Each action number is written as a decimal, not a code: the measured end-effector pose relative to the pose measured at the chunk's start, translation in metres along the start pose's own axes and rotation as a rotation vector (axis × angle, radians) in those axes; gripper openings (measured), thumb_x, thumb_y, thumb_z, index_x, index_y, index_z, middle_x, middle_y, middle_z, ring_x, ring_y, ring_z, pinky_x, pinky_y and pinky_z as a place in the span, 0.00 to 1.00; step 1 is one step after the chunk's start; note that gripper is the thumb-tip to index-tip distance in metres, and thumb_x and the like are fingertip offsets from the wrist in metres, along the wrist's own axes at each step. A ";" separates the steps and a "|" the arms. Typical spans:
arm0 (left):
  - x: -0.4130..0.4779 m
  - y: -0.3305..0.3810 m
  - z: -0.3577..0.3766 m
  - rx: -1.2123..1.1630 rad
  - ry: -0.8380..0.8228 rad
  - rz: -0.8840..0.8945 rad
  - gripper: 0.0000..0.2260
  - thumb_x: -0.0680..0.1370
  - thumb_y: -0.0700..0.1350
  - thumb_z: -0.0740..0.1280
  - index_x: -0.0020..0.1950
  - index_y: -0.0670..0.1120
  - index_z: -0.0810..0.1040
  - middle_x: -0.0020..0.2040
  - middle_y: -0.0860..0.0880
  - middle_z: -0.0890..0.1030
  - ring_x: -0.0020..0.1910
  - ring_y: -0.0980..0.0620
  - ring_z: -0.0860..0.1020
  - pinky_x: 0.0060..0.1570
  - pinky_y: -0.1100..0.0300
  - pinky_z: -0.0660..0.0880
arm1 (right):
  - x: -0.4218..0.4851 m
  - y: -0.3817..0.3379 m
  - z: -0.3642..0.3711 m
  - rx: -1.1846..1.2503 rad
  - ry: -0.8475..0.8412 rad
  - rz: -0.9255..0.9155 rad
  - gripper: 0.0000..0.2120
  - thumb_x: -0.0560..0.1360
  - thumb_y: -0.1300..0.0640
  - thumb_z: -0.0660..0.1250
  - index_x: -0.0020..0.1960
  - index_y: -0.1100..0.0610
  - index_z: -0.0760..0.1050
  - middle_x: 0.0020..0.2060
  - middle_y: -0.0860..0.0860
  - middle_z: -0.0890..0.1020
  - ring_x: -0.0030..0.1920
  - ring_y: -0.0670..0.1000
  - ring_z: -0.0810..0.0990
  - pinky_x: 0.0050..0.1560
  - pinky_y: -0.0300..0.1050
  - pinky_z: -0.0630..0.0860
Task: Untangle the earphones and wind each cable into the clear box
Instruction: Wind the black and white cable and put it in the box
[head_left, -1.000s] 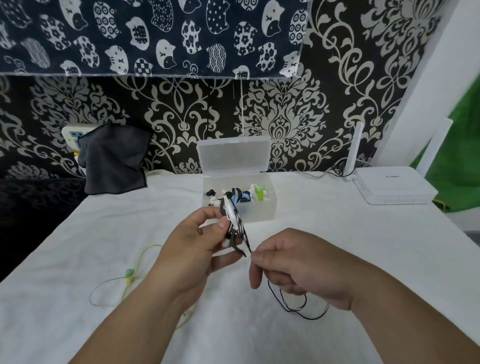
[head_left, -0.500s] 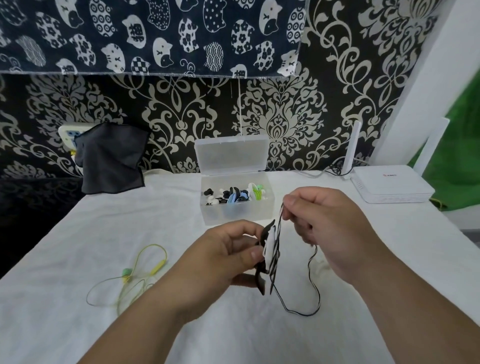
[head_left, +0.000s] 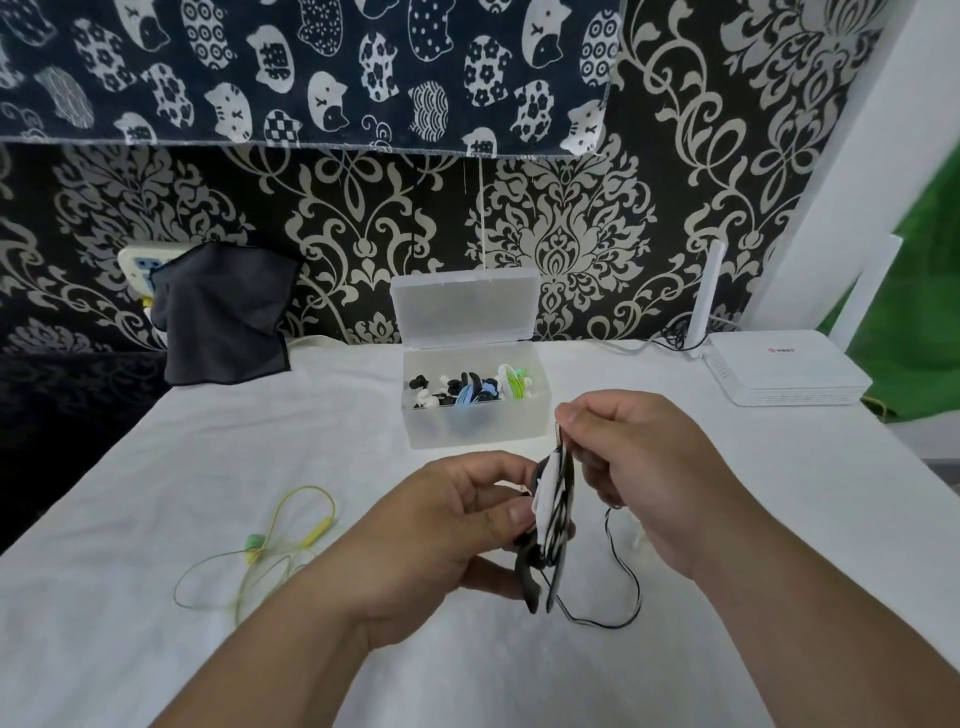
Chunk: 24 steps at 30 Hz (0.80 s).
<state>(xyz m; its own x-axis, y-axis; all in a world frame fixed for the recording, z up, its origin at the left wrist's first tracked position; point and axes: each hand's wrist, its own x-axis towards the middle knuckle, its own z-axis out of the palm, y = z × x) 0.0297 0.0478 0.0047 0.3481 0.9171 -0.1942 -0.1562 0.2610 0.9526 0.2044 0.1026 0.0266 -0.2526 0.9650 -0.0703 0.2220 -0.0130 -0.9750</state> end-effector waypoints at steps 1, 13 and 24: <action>0.000 0.000 0.000 0.003 0.002 -0.005 0.14 0.75 0.43 0.69 0.57 0.39 0.79 0.49 0.38 0.82 0.42 0.46 0.80 0.38 0.54 0.79 | 0.000 0.001 0.002 0.000 -0.002 0.007 0.20 0.80 0.56 0.64 0.30 0.55 0.74 0.24 0.47 0.65 0.27 0.49 0.62 0.29 0.41 0.60; 0.002 0.002 0.002 -0.159 0.076 0.065 0.15 0.71 0.44 0.71 0.55 0.40 0.81 0.49 0.37 0.82 0.39 0.46 0.80 0.38 0.51 0.80 | -0.002 0.005 0.011 0.025 -0.021 0.116 0.19 0.81 0.58 0.63 0.31 0.57 0.72 0.25 0.50 0.66 0.25 0.50 0.60 0.28 0.43 0.57; 0.005 0.002 -0.006 -0.258 0.237 0.129 0.12 0.73 0.43 0.68 0.54 0.42 0.81 0.48 0.37 0.75 0.39 0.45 0.79 0.42 0.51 0.80 | -0.008 0.004 0.007 -0.069 -0.391 0.256 0.15 0.82 0.53 0.60 0.39 0.59 0.71 0.26 0.51 0.64 0.25 0.48 0.57 0.28 0.42 0.53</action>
<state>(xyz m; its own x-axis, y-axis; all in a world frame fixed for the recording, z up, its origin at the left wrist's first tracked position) 0.0256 0.0549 0.0045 0.0912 0.9838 -0.1543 -0.4231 0.1785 0.8883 0.2004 0.0928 0.0215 -0.5144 0.7619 -0.3936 0.3822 -0.2072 -0.9005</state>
